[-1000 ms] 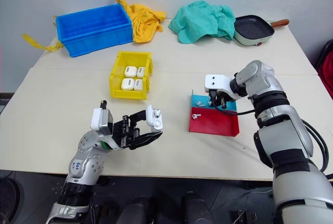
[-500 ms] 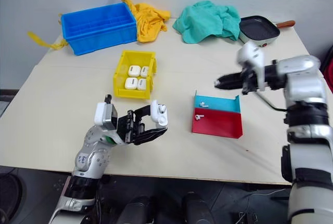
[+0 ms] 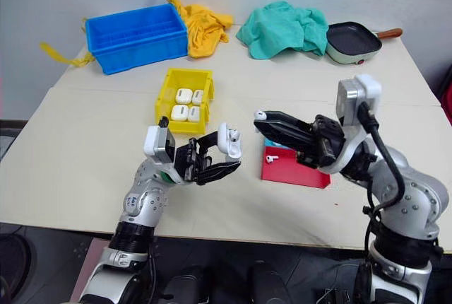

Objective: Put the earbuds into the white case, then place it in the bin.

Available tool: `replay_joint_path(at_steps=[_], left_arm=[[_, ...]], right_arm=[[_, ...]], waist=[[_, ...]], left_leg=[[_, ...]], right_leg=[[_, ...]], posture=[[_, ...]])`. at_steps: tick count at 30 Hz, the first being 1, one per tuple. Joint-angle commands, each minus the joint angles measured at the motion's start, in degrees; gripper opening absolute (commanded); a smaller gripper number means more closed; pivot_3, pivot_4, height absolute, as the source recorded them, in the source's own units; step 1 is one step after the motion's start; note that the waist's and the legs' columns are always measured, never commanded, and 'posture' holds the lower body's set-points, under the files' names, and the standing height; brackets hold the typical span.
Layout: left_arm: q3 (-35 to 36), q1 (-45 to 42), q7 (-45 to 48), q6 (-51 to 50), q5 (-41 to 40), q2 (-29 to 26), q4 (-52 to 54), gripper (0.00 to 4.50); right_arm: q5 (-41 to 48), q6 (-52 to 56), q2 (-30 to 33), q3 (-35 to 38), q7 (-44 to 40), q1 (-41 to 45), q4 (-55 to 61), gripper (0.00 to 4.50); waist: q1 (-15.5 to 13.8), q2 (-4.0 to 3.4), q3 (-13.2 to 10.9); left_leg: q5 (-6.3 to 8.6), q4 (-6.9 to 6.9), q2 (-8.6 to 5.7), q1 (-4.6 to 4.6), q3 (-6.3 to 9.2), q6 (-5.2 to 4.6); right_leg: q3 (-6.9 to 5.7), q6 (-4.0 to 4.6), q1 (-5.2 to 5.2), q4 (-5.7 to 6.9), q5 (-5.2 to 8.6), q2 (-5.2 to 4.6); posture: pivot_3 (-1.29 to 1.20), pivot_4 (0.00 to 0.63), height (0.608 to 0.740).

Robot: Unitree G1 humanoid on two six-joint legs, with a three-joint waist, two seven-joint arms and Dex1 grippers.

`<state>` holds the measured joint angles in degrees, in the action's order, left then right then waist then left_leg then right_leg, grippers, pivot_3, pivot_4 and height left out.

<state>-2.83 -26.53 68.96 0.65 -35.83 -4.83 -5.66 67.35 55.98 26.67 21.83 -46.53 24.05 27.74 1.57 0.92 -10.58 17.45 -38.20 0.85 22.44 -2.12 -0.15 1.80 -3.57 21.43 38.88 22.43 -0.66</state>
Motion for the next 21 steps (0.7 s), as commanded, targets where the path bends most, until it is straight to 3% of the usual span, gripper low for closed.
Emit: replay_joint_path(at_steps=[1,21], left_arm=[[-0.16,-1.01,0.29,0.86,-0.12,0.75,0.1,2.78],[-0.65,-1.04,0.45,2.63,0.72,2.26,-0.63,2.78]], right_arm=[[2.01,-2.82,-0.12,-1.41,2.74,-1.43,3.42,0.42],[-4.92,-11.22,3.54,-12.07,0.03,-6.93,3.09,0.42]], waist=[[0.01,0.0,0.0],[0.01,0.0,0.0]], left_leg=[[0.0,0.0,0.0,0.0,0.0,0.0],[0.0,0.02,0.0,-0.02,0.0,0.0]], right_leg=[[0.01,0.0,0.0,-0.01,0.0,0.0],[0.04,0.0,-0.02,-0.07,0.0,0.03]], posture=[[0.0,0.15,0.74],[0.0,0.15,0.74]])
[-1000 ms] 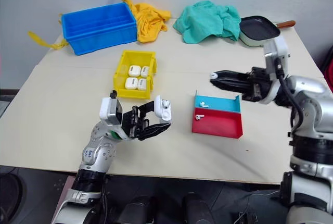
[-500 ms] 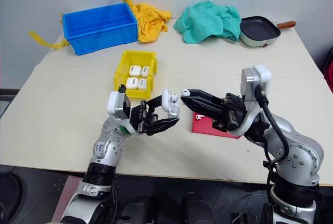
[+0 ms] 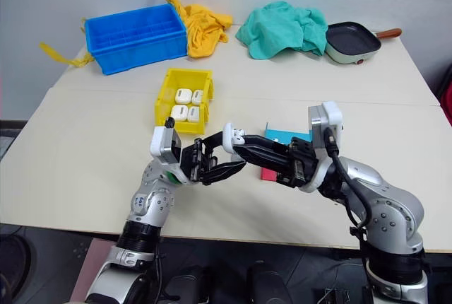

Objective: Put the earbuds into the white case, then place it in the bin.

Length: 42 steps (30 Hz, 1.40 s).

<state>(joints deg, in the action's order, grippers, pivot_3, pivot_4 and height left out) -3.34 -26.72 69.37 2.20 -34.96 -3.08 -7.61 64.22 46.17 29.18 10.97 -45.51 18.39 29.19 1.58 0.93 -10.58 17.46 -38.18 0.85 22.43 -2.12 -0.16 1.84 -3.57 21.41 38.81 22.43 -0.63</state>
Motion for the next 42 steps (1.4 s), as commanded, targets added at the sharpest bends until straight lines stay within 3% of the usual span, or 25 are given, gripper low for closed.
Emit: replay_joint_path(at_steps=[1,6,10,14,19,21,24,30,31,39,42], left_arm=[[-0.11,-0.77,0.03,1.0,-0.18,0.5,1.52,2.78],[0.08,-0.63,-0.18,0.69,-0.18,0.62,2.37,2.78],[0.49,-0.52,-0.7,0.16,-0.41,0.17,3.45,2.78],[2.1,1.08,-0.77,-0.78,-0.42,-2.61,4.15,2.78],[2.53,1.99,-2.39,0.13,3.78,-7.97,3.05,2.78],[1.18,1.07,-3.19,2.81,9.1,-10.7,1.57,2.78],[-1.76,-0.79,-4.07,6.09,16.21,-13.51,-0.11,2.78],[-6.16,-2.54,-6.58,6.49,21.24,-13.45,0.84,2.78],[-6.7,-2.64,-6.67,6.76,21.42,-13.22,1.05,2.78],[-7.47,-2.87,-8.29,7.56,21.91,-13.29,0.52,2.78],[-7.38,-3.08,-8.44,7.72,21.55,-13.36,0.19,2.78]], right_arm=[[-2.68,-2.03,1.18,-1.6,-1.11,-1.67,1.5,0.42],[-5.42,-4.54,1.75,-3.01,-1.15,-3.24,0.7,0.42],[-6.92,-8.1,2.34,-2.06,-2.25,-4.33,1.93,1.66],[-0.58,-5.95,6.45,4.16,-2.47,-6.78,3.06,2.96],[2.11,-5.12,11.99,9.42,-3.68,-10.87,3.34,2.96],[0.15,-5.76,13.92,9.28,-4.78,-10.85,3.24,2.96],[-6.71,-8.97,16.05,5.72,-6.84,-8.42,3.1,2.39],[-11.84,-9.12,14.24,-3.58,-4.84,0.21,4.44,0.18],[-13.18,-8.98,14.06,-5.42,-4.28,1.57,4.59,0.01],[-22.84,-7.97,15.72,-14.65,-3.09,6.69,4.4,0.01],[-24.17,-5.97,15.88,-14.62,-0.63,5.37,3.94,0.01]], waist=[[-0.01,0.0,0.0],[0.02,0.0,0.0],[-0.02,0.0,0.0],[-0.03,0.01,0.0],[0.14,0.02,-0.01],[0.0,0.02,-0.01],[0.01,0.03,-0.01],[-0.05,0.03,-0.01],[-0.05,0.03,-0.02],[-0.03,0.03,-0.01],[-0.04,0.03,-0.02]], left_leg=[[0.0,0.0,0.0,0.01,0.0,0.0],[0.0,0.01,0.0,0.0,0.0,0.0],[0.0,0.01,0.0,0.0,0.01,0.0],[0.0,0.02,0.0,0.0,0.0,-0.01],[0.02,0.08,0.01,-0.04,0.0,-0.03],[0.03,0.07,0.01,-0.05,0.01,-0.11],[0.03,0.04,-0.01,-0.06,0.01,-0.17],[0.01,0.07,-0.01,-0.03,0.01,-0.12],[0.0,0.09,-0.01,-0.03,0.01,-0.09],[0.0,0.08,-0.01,0.0,0.01,-0.1],[0.0,0.09,-0.01,0.0,0.02,-0.09]], right_leg=[[0.0,0.0,-0.01,-0.03,0.0,0.0],[0.0,0.0,-0.01,-0.03,0.0,0.01],[-0.01,0.0,-0.03,-0.06,0.0,0.0],[0.0,0.0,-0.04,-0.07,0.0,-0.01],[0.0,0.0,-0.08,-0.14,0.0,0.03],[0.01,0.0,-0.09,-0.15,0.0,0.04],[0.02,0.0,-0.16,-0.22,0.0,0.02],[0.02,0.0,-0.09,-0.2,0.0,0.0],[0.02,0.0,-0.08,-0.2,0.0,0.0],[0.01,0.0,-0.03,-0.17,0.0,-0.04],[0.01,0.0,-0.02,-0.15,0.0,-0.05]], posture=[[0.0,0.15,0.74],[0.0,0.15,0.74],[0.0,0.15,0.74],[0.0,0.15,0.74],[0.0,0.15,0.74],[0.0,0.15,0.74],[0.0,0.15,0.74],[0.0,0.15,0.74],[0.0,0.15,0.74],[0.0,0.15,0.74],[0.0,0.15,0.74]])
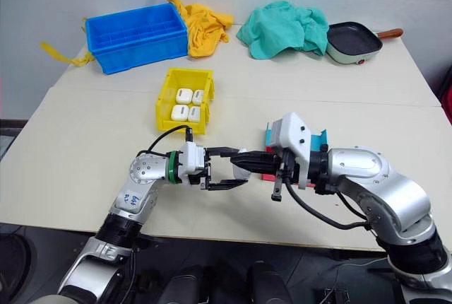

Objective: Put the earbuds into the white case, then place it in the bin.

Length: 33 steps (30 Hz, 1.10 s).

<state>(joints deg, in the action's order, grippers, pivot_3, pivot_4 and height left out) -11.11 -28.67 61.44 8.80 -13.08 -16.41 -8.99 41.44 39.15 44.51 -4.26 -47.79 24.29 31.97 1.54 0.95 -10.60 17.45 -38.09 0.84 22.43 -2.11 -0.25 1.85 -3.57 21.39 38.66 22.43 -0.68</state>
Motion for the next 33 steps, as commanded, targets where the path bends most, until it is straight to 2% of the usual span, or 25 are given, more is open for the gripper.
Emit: replay_joint_path(at_steps=[1,3,10,12,15,18,21,25,29,31,33], left_arm=[[0.43,-1.12,-0.53,1.21,-0.53,0.05,1.56,2.78],[0.47,-1.14,-0.49,1.38,-0.85,0.21,1.49,2.78],[0.82,0.17,-1.16,0.31,-2.16,0.55,3.28,2.78],[1.71,1.04,-2.25,-1.28,-3.07,0.39,4.41,2.78],[5.06,2.76,-4.44,-5.6,-5.77,-1.14,6.97,2.78],[9.24,4.39,-7.32,-11.29,-8.62,-3.53,9.94,2.78],[13.99,3.72,-16.13,-18.57,-7.59,-5.54,11.42,2.78],[17.85,-0.39,-27.16,-27.3,-3.57,-8.12,10.45,2.78],[18.72,-9.41,-31.2,-28.15,-1.7,-9.01,0.76,2.78],[17.94,-13.48,-34.19,-30.31,0.24,-8.78,-3.84,2.78],[17.46,-18.49,-36.02,-28.7,1.62,-7.69,-10.17,2.78]], right_arm=[[-2.28,0.45,1.11,0.82,1.1,-1.68,0.65,0.01],[-3.6,-0.63,2.09,1.18,-0.35,-3.35,-0.09,0.01],[-4.27,-3.74,5.05,9.14,-3.41,-13.64,-3.77,0.01],[-2.7,-5.15,3.49,12.7,-3.45,-16.76,-3.55,0.01],[1.3,-8.78,-1.55,21.75,-3.04,-23.74,-3.61,0.01],[4.84,-11.95,-5.72,30.31,-4.32,-31.51,-3.49,0.61],[0.41,-21.47,-10.26,35.74,-4.82,-38.07,-3.4,1.58],[-4.56,-29.02,-12.95,36.21,-2.94,-40.8,0.3,2.97],[-7.63,-35.8,-18.2,34.08,2.39,-37.79,1.89,4.42],[-7.13,-36.49,-19.32,32.69,2.73,-37.48,1.99,4.46],[-2.11,-34.96,-18.67,31.79,0.43,-37.65,2.78,4.46]], waist=[[0.0,0.0,0.0],[-0.02,0.0,0.0],[-0.26,0.02,0.0],[-0.18,0.02,0.0],[0.09,0.02,0.0],[-0.02,0.02,0.0],[-0.08,0.02,0.0],[0.14,0.02,0.0],[-0.05,0.04,0.0],[-0.18,0.07,0.02],[-0.46,0.08,0.02]], left_leg=[[0.0,0.0,0.0,0.0,0.0,0.0],[0.0,0.0,0.0,0.0,0.0,0.0],[0.01,-0.02,-0.01,0.03,0.0,-0.01],[0.0,-0.01,-0.01,0.03,-0.01,-0.01],[-0.01,0.01,0.01,-0.02,-0.01,0.02],[-0.03,0.04,0.01,-0.05,0.01,0.06],[-0.03,0.04,0.01,-0.09,0.01,0.06],[0.06,0.02,0.01,-0.17,-0.01,-0.1],[-0.12,0.02,0.0,-0.21,-0.01,0.2],[-0.14,0.03,-0.01,-0.23,0.0,0.25],[-0.12,0.05,-0.03,-0.21,-0.01,0.25]], right_leg=[[0.0,0.0,0.0,0.0,0.0,-0.01],[-0.01,0.0,0.0,-0.01,0.0,-0.01],[-0.02,0.0,-0.04,-0.05,0.0,-0.01],[-0.01,0.0,-0.03,-0.05,0.0,0.0],[0.01,0.0,-0.04,0.01,0.0,0.06],[0.0,0.0,-0.03,0.13,0.0,0.08],[0.01,0.0,-0.07,0.13,0.0,0.07],[0.05,0.0,-0.18,0.06,0.0,0.05],[0.05,0.0,-0.11,0.22,0.0,0.09],[0.02,0.0,-0.1,0.29,0.0,0.09],[0.03,-0.01,-0.06,0.3,0.0,0.07]], posture=[[0.0,0.15,0.74],[0.0,0.15,0.74],[0.0,0.15,0.74],[0.0,0.15,0.74],[0.0,0.15,0.74],[0.0,0.15,0.74],[0.0,0.15,0.74],[0.0,0.15,0.74],[0.0,0.15,0.74],[0.0,0.15,0.74],[0.0,0.15,0.74]])
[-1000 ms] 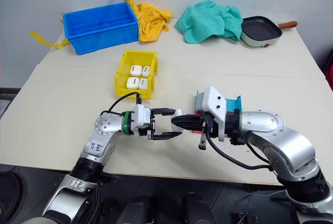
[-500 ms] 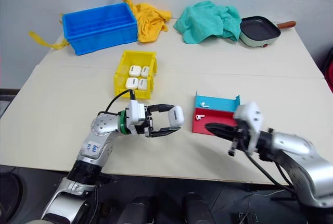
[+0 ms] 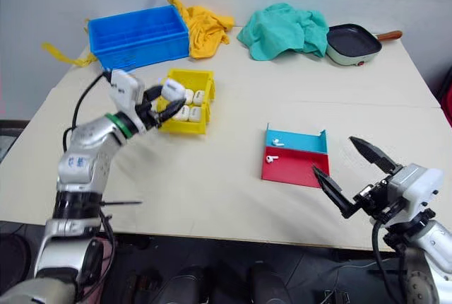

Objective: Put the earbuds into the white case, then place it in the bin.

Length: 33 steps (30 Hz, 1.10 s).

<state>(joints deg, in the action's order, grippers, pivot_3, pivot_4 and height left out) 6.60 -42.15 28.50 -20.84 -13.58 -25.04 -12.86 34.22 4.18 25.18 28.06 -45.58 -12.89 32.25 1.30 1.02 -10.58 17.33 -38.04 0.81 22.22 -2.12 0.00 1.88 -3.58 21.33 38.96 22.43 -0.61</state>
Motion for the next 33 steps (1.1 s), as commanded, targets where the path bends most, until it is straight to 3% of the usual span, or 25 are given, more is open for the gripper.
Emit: replay_joint_path(at_steps=[1,6,13,14,17,21,25,29,31,33], left_arm=[[-1.09,-7.68,-3.15,2.23,3.18,1.34,-10.37,2.78],[-3.51,-14.88,-1.42,9.18,6.67,2.09,-24.54,2.78],[-3.62,-18.09,0.56,13.2,7.6,1.84,-32.87,2.78],[-3.45,-18.07,0.54,13.21,7.56,1.62,-33.12,3.51],[-2.71,-15.71,3.34,12.11,6.28,-0.27,-29.65,4.35],[-0.82,-10.29,7.74,8.58,2.45,-2.36,-19.59,4.48],[2.55,2.8,14.48,-3.63,-5.92,-8.06,3.11,4.48],[10.3,24.21,22.54,-0.84,-11.22,-15.35,23.15,4.48],[15.06,32.86,22.07,-4.55,-15.03,-16.11,29.94,4.48],[19.08,45.44,24.55,1.64,-11.41,-16.76,32.45,4.48]], right_arm=[[5.79,-0.01,1.11,-0.49,-2.02,0.08,2.13,4.46],[3.83,-2.13,2.32,-0.06,-1.51,2.37,-1.17,4.46],[2.21,-3.0,1.91,-2.4,-1.21,2.5,-1.83,4.46],[2.12,-3.11,1.94,-2.6,-1.21,2.53,-1.97,4.5],[2.08,-3.33,2.53,-2.79,-1.57,3.45,-3.52,4.5],[2.14,-3.39,3.26,-2.96,-2.7,4.43,-5.21,4.5],[2.77,-3.37,5.18,-2.58,-5.88,4.56,-7.57,4.5],[2.04,-4.97,9.25,-2.35,-13.01,3.23,-10.84,4.5],[2.16,-5.9,11.0,-1.29,-15.3,3.97,-13.99,4.5],[1.51,-7.76,14.29,-0.61,-20.64,4.53,-19.2,4.5]], waist=[[-0.41,0.02,-0.01],[-1.15,0.05,-0.02],[-1.1,0.05,-0.02],[-1.09,0.06,-0.02],[-1.0,0.06,-0.02],[-0.88,0.06,-0.02],[-0.52,0.06,-0.02],[0.69,0.05,-0.02],[0.72,0.05,-0.02],[0.58,0.07,-0.01]], left_leg=[[0.01,0.0,-0.01,0.04,0.0,0.0],[0.02,-0.02,-0.02,0.1,-0.04,-0.02],[0.0,0.02,0.0,0.09,-0.05,0.03],[0.0,0.01,0.0,0.09,-0.05,0.03],[0.0,-0.01,0.0,0.09,-0.05,0.03],[-0.01,0.0,0.01,0.04,-0.06,0.06],[-0.01,-0.01,0.02,0.03,-0.03,0.06],[0.02,0.09,0.03,-0.02,-0.02,0.08],[0.04,0.1,0.05,-0.06,-0.01,0.05],[0.16,0.03,0.04,-0.13,0.0,-0.24]], right_leg=[[-0.02,0.0,0.02,0.0,0.0,0.0],[0.0,-0.02,0.12,-0.02,-0.01,-0.01],[0.0,-0.01,0.21,0.08,-0.01,0.0],[0.0,-0.01,0.21,0.09,-0.01,-0.01],[0.01,-0.01,0.21,0.12,-0.01,-0.01],[0.01,-0.01,0.21,0.21,-0.01,-0.02],[0.01,-0.01,0.22,0.27,-0.01,-0.05],[0.02,-0.01,0.19,0.2,-0.01,-0.06],[0.01,0.0,0.12,0.14,0.0,-0.05],[0.01,0.02,-0.08,0.03,0.01,-0.08]], posture=[[0.0,0.15,0.74],[0.0,0.15,0.74],[0.0,0.15,0.74],[0.0,0.15,0.74],[0.0,0.15,0.74],[0.0,0.15,0.74],[0.0,0.15,0.74],[0.0,0.15,0.74],[0.0,0.15,0.74],[0.0,0.15,0.74]])
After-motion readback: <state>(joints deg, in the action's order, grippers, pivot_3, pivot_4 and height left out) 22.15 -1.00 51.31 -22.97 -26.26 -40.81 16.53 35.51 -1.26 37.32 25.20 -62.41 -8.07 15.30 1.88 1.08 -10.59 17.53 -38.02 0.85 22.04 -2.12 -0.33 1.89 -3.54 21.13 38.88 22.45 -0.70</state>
